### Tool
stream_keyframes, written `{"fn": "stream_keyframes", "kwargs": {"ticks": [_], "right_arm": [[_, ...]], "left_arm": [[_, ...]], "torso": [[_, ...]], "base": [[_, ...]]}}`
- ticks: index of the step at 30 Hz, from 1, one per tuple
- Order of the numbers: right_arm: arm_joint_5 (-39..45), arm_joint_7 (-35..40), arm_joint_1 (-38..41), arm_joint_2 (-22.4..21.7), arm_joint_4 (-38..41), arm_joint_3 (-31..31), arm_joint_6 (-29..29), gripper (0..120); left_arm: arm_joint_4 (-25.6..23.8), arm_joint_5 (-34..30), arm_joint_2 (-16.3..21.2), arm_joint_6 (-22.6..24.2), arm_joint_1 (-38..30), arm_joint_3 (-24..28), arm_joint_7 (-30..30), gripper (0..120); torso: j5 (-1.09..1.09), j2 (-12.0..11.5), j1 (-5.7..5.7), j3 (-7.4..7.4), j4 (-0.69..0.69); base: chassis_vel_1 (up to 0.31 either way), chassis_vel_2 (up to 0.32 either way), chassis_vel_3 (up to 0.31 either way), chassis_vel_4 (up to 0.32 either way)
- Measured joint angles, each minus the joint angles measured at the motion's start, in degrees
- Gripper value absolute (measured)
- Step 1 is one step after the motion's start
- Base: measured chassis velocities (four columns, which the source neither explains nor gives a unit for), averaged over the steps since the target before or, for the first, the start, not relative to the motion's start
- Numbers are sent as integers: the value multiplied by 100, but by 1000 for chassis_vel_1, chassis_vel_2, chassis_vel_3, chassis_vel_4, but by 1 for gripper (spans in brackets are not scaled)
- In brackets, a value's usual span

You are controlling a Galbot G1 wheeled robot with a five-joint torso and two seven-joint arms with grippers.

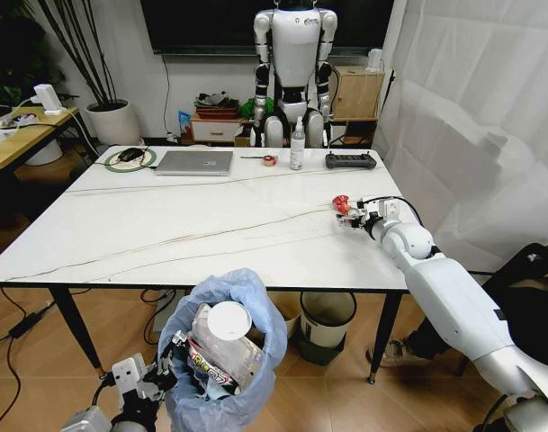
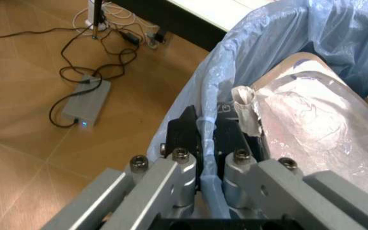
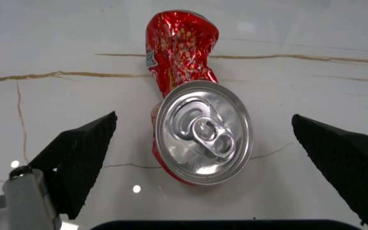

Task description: Pick up the trash bin and place the trash from the table into it.

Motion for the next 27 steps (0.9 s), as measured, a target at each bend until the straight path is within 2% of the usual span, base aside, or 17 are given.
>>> {"fn": "stream_keyframes", "kwargs": {"ticks": [14, 18, 23, 26, 27], "right_arm": [[254, -117, 79, -9, -206, -39, 62, 100], [243, -153, 83, 4, -230, -58, 120, 94], [236, -172, 79, 6, -229, -61, 147, 74], [235, -173, 74, 1, -236, -61, 150, 68], [233, -173, 67, -5, -240, -61, 150, 61]], "left_arm": [[10, 2, -24, 0, -10, 8, 0, 0], [11, 5, -26, 0, -3, 6, 2, 0], [11, 6, -25, 0, -1, 7, 4, 0], [13, 7, -25, -1, -2, 10, 5, 0], [17, 7, -25, -1, -2, 12, 5, 0]], "torso": [[0, 0, 0, 0, 0], [0, 0, 0, 0, 0], [0, 0, 0, 0, 0], [0, 0, 0, 0, 0], [0, 0, 0, 0, 0]], "base": [[0, 0, 0, 0], [0, 0, 0, 0], [0, 0, 0, 0], [0, 0, 0, 0], [0, 0, 0, 0]]}}
